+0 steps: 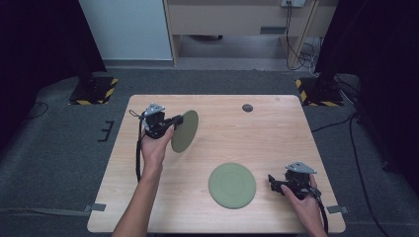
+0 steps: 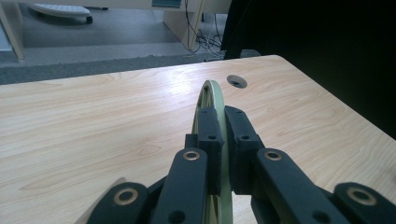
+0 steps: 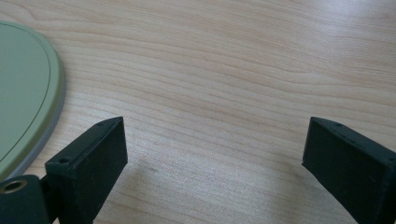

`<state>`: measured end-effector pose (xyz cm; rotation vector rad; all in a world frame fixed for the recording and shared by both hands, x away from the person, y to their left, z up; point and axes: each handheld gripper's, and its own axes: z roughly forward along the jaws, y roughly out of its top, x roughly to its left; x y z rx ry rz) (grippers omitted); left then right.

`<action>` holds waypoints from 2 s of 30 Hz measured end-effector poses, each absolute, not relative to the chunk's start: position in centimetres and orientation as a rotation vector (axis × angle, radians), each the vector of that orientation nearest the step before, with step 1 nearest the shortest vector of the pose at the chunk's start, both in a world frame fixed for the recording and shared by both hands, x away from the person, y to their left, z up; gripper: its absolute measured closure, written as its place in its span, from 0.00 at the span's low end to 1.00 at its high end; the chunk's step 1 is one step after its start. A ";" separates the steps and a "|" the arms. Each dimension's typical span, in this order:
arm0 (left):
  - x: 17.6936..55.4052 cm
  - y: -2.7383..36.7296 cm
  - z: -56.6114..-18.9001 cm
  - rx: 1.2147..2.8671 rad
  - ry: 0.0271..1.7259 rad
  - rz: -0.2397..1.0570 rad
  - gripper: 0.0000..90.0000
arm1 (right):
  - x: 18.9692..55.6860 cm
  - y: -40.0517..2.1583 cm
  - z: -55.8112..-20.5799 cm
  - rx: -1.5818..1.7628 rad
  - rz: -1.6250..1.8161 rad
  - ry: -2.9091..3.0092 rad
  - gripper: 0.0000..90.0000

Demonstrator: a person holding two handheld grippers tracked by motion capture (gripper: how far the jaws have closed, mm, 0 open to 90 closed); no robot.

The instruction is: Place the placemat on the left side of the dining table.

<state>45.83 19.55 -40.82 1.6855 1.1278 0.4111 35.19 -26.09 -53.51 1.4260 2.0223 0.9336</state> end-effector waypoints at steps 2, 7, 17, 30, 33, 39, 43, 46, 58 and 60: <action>45.8 19.9 -40.9 1.682 1.132 0.415 0.95 | 35.2 -26.1 -53.5 1.422 0.933 2.023 0.07; 45.7 20.6 -41.1 1.682 1.143 0.419 0.95 | 35.2 -26.1 -53.6 1.420 0.931 2.024 0.07; 45.6 22.1 -41.7 1.670 1.171 0.425 0.95 | 35.2 -26.1 -53.6 1.423 0.929 2.023 0.07; 45.5 24.1 -42.5 1.645 1.215 0.435 0.95 | 35.2 -26.0 -53.6 1.425 0.927 2.022 0.07; 45.5 24.7 -42.6 1.641 1.226 0.444 0.95 | 35.2 -26.0 -53.6 1.426 0.927 2.021 0.07; 45.4 25.9 -43.0 1.626 1.252 0.451 0.95 | 35.2 -26.0 -53.6 1.426 0.926 2.021 0.07; 45.4 26.4 -43.1 1.628 1.262 0.458 0.95 | 35.2 -26.0 -53.6 1.427 0.927 2.021 0.07; 45.4 26.6 -43.2 1.629 1.267 0.464 0.95 | 35.2 -26.0 -53.6 1.423 0.926 2.022 0.07; 45.3 28.4 -44.2 1.603 1.308 0.469 0.95 | 35.2 -26.0 -53.6 1.423 0.924 2.024 0.07; 45.3 28.7 -44.4 1.598 1.315 0.469 0.95 | 35.2 -26.0 -53.6 1.424 0.923 2.025 0.07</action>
